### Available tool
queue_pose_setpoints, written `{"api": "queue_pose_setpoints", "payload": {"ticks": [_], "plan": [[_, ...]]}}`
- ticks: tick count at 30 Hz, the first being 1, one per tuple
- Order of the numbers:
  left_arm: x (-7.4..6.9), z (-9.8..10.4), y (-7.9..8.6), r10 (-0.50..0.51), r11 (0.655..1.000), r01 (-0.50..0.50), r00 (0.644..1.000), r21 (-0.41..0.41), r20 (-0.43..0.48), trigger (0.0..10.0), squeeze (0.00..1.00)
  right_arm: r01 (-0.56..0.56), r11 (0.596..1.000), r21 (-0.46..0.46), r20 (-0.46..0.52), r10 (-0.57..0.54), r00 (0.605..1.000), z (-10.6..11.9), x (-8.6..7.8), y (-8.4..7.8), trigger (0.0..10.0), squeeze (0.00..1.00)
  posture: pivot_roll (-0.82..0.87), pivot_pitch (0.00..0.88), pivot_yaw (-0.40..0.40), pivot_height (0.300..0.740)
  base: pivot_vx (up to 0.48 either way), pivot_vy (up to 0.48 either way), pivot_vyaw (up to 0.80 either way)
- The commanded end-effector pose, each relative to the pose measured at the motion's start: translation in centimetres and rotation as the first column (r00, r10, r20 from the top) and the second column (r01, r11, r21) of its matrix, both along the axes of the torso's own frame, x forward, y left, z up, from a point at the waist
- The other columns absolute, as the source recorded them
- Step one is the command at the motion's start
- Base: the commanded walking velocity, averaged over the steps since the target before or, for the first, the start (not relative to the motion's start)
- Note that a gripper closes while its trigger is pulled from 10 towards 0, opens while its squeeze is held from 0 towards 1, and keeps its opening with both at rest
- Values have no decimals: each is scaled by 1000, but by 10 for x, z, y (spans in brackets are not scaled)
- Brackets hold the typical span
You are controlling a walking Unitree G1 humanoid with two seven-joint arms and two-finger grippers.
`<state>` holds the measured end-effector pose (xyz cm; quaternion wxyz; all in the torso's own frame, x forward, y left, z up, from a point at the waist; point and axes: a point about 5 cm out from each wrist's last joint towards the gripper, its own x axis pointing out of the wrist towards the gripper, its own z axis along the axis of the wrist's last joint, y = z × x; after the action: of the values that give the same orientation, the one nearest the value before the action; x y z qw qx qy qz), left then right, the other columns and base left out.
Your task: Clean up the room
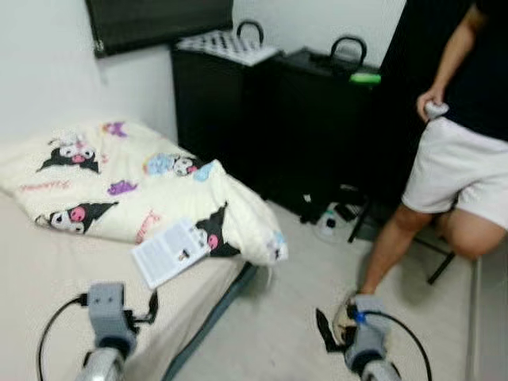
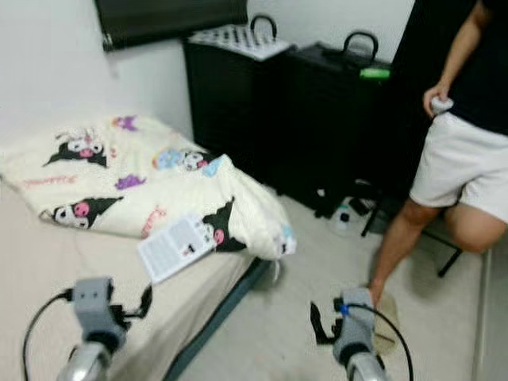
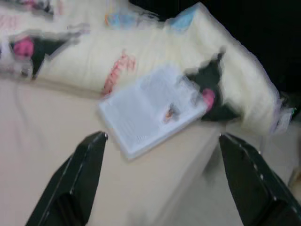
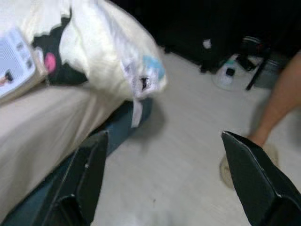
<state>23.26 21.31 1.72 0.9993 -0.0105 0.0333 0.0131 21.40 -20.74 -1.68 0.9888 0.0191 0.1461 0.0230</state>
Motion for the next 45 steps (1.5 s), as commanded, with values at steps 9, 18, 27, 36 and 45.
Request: {"api": "queue_pose_setpoints", "payload": {"ticks": [9, 18, 27, 36, 45], "plan": [[-14, 27, -36, -109, 994, 109, 989, 4, 100, 10000, 0, -56, 998, -7, 98, 57, 994, 21, 10, 8, 10000, 0, -36, 0, -138, 740, 0, 0, 721], [-7, 31, -39, -144, 990, 144, 987, -2, 66, 10000, 0, -72, 997, -5, 78, 73, 994, 24, 9, 10, 10000, 0, -40, 0, -137, 740, 0, 0, 640], [7, 29, -35, -166, 986, 165, 986, 31, 25, 10000, 0, -48, 999, -26, 19, 48, 999, 16, 11, 0, 10000, 0, -38, 0, -126, 740, 0, 0, 742], [17, 30, -36, -211, 976, 211, 978, 54, -7, 10000, 0, -32, 999, -32, 24, 33, 999, 20, 20, -5, 10000, 0, -47, 0, -113, 740, 0, 0, 753], [16, 25, -36, -251, 968, 252, 967, 16, -42, 10000, 0, -21, 1000, -13, -39, 20, 999, 11, 21, -6, 10000, 0, -50, 0, -104, 740, 0, -355, 167]]}}
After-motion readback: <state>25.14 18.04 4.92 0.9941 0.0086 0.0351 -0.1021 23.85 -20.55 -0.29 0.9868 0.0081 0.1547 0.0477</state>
